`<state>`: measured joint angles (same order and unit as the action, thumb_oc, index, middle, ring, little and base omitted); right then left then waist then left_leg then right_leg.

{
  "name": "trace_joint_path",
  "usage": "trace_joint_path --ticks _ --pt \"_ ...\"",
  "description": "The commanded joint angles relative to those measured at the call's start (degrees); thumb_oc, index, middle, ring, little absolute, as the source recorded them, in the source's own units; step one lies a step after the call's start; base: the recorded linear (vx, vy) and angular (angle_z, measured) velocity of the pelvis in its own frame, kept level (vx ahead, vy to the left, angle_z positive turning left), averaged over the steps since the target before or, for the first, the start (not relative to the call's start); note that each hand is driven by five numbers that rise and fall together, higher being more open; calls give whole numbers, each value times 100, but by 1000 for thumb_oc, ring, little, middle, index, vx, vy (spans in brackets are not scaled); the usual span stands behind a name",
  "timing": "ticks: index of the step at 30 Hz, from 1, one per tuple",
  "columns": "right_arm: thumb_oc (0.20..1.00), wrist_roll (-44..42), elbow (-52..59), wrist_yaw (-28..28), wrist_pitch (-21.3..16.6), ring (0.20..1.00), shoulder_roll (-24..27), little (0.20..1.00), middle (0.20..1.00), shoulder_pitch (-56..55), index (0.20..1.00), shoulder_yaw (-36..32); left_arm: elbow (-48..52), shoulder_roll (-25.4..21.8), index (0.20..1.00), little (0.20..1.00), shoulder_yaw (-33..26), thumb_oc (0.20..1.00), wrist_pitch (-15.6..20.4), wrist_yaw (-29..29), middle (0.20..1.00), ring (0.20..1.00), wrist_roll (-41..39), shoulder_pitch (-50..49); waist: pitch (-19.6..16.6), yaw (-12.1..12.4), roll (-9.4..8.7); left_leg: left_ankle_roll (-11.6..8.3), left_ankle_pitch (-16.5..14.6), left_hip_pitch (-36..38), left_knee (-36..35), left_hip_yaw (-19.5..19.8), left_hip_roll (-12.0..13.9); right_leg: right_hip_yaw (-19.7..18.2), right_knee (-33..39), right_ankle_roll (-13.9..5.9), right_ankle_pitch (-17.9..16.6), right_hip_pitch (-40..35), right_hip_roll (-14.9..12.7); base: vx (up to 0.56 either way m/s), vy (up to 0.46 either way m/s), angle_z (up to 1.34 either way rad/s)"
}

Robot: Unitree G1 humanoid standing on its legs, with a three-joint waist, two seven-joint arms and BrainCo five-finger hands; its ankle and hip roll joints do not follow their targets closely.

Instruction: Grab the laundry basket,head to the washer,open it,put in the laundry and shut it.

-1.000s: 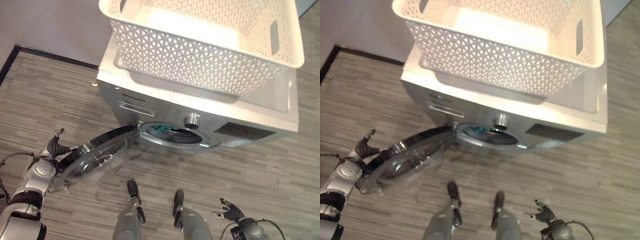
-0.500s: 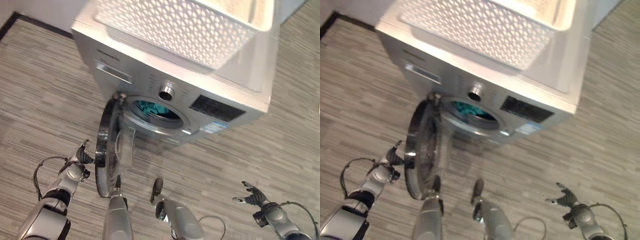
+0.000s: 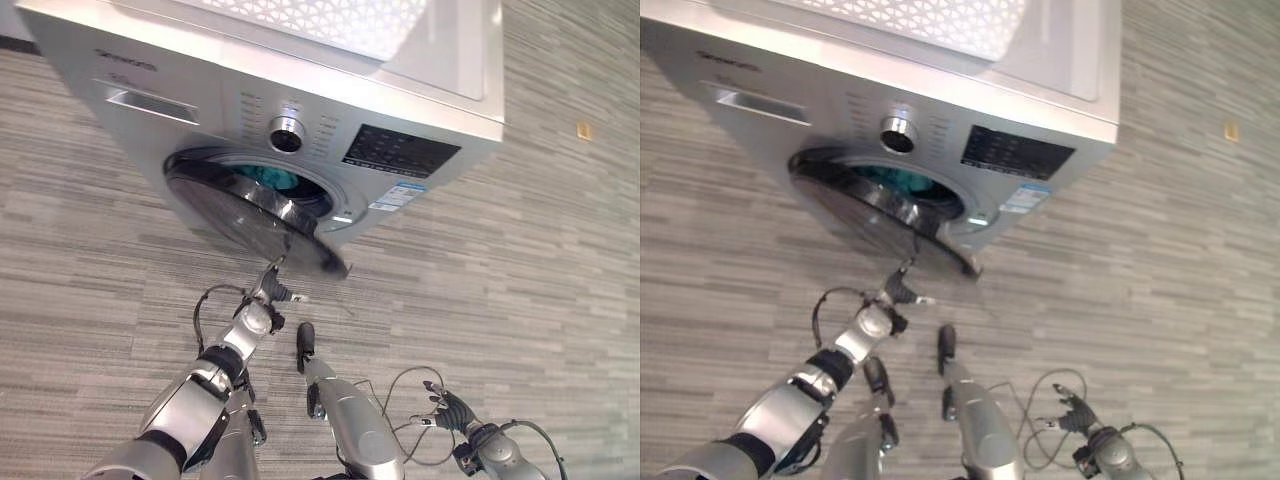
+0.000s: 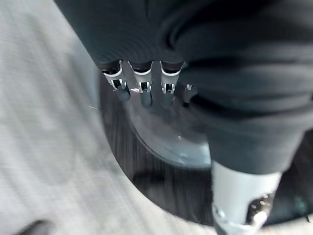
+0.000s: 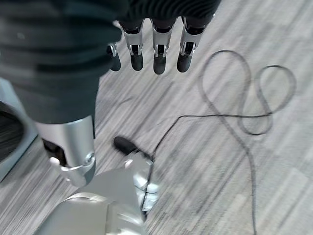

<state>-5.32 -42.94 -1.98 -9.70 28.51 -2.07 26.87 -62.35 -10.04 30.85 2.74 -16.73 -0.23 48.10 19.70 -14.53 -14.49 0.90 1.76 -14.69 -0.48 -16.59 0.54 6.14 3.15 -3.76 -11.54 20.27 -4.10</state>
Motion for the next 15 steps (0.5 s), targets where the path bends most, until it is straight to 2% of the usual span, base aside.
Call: trace_joint_path --ticks 1,6,7,10,13,14,15 --pt "1000 73 -58 -41 -39 1000 605 1000 1000 -128 1000 -58 566 451 1000 1000 4 1000 843 -299 1000 1000 -834 1472 -519 -186 -24 -320 443 -168 -404 153 354 -324 -151 -368 233 -144 184 24 22 -79" --pt "1000 205 -438 10 3 1000 651 1000 1000 -34 1000 -101 701 363 1000 1000 173 1000 908 -135 1000 1000 -1015 1854 -664 -277 110 -378 444 -258 -452 153 394 -325 90 -410 122 -102 178 36 -13 -50" --pt "1000 252 -827 116 26 1000 596 1000 1000 73 1000 -212 599 234 1000 1000 125 1000 871 -39 1000 1000 -1047 1803 -715 -291 232 -400 439 -286 -452 124 390 -343 161 -425 78 -55 163 50 20 -7" --pt "1000 265 -1251 171 43 1000 488 1000 1000 171 1000 -401 387 -19 1000 1000 22 1000 821 59 1000 1000 -855 1528 -745 -256 425 -431 439 -321 -452 74 368 -377 185 -497 8 71 91 26 36 -6" --pt "1000 288 -1122 118 45 1000 421 1000 1000 154 1000 -447 294 -218 1000 1000 -42 1000 794 186 1000 1000 -690 1127 -775 -192 531 -455 451 -329 -452 77 365 -357 185 -505 27 73 57 29 -17 -7" --pt "1000 314 -1158 123 33 1000 288 1000 1000 78 1000 -546 447 -384 1000 1000 -262 1000 825 236 1000 1000 -701 353 -784 -50 659 -459 471 -232 -452 164 361 -289 185 -471 65 -57 25 72 -56 0" --pt "1000 291 -1249 174 39 1000 182 1000 1000 92 1000 -603 639 -357 1000 1000 -328 1000 880 294 1000 1000 -813 -49 -784 29 735 -461 477 -172 -452 217 349 -240 185 -462 91 -149 -2 104 -81 8"
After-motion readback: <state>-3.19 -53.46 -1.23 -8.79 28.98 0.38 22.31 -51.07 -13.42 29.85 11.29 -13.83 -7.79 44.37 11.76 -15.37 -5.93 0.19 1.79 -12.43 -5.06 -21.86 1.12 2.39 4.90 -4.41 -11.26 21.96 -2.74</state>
